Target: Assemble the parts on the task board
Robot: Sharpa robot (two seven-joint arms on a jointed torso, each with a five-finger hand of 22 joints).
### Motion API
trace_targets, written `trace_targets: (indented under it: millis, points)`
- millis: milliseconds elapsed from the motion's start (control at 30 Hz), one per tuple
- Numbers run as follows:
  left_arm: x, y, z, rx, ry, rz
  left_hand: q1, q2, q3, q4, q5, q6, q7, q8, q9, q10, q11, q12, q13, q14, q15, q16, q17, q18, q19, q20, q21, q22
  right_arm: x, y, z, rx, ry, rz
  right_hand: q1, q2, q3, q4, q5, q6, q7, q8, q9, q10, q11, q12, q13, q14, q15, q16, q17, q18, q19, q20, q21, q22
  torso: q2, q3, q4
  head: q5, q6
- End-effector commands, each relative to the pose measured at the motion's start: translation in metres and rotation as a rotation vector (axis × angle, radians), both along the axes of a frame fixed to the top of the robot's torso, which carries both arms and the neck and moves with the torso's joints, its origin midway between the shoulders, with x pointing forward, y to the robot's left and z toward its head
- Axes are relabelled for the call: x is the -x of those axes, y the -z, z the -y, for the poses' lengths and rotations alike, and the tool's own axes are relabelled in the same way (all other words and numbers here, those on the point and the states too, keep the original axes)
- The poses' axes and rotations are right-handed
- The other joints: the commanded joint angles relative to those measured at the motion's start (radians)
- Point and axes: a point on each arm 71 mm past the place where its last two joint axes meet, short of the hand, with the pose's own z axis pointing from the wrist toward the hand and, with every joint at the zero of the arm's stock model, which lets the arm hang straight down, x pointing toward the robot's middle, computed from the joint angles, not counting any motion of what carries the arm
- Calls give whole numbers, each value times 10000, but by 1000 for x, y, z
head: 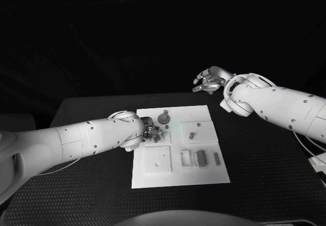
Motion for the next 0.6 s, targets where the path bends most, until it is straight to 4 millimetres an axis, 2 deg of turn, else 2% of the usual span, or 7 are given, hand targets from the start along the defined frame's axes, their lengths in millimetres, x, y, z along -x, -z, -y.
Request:
trace_targets:
  millis: [33, 100, 400, 500, 600]
  points:
    - [0, 0, 1, 156, 6, 8, -25, -169, -18, 147, -458, -53, -51, -34, -9, -25, -24, -19, -19, -59, -51, 23, -20, 140, -60, -50, -61, 150, 0, 0, -1, 35, -124, -51, 10, 104, -12, -61, 28, 839, 538, -64, 16, -878, 433, 23, -17, -20, 24, -37, -12, 63, -51, 30, -65, 164, 1, -2, 0, 2, 14]
    - [0, -1, 0, 168, -3, 19, -37, -232, -28, 201, -601, -56, -52, -32, -10, -27, -25, -14, -25, -63, -55, 28, -22, 141, -63, -53, -71, 155, 0, 0, -1, 36, -121, -51, 10, 103, -12, -61, 28, 838, 538, -65, 17, -878, 433, 23, -18, -20, 24, -38, -12, 63, -51, 30, -66, 164, 1, -4, 2, -1, 13]
    - [1, -3, -14, 506, -281, -216, -13, -322, -12, 257, -684, -161, -24, -87, -34, -97, -9, -36, -42, -117, -72, 5, -34, 151, -101, -68, -111, 156, 0, 0, 2, 46, -56, -40, 5, 101, -12, -62, 28, 834, 540, -69, 17, -881, 435, 22, -21, -24, 26, -40, -13, 63, -53, 32, -69, 163, -5, -4, 9, -7, 52]
    - [-7, -22, -18, 947, -467, -128, 36, -309, -7, 227, -856, -596, 158, -367, -167, -453, 146, -129, -45, -416, -98, -113, -66, 149, -348, -72, -273, 141, -1, 1, 5, 58, 0, -42, 3, 101, -12, -62, 28, 833, 541, -71, 17, -882, 435, 22, -21, -24, 26, -40, -13, 63, -54, 33, -69, 163, -16, -6, 14, -10, 109]
    - [-16, -41, -24, 1078, -404, -15, 103, -278, -20, 165, -907, -777, 248, -464, -180, -706, 237, -162, -18, -631, -130, -184, -104, 151, -513, -96, -397, 128, -2, 1, 8, 62, 71, -32, 0, 98, -13, -62, 27, 830, 542, -73, 16, -883, 436, 22, -22, -25, 26, -41, -13, 63, -54, 34, -70, 163, -18, -4, 21, 6, 205]
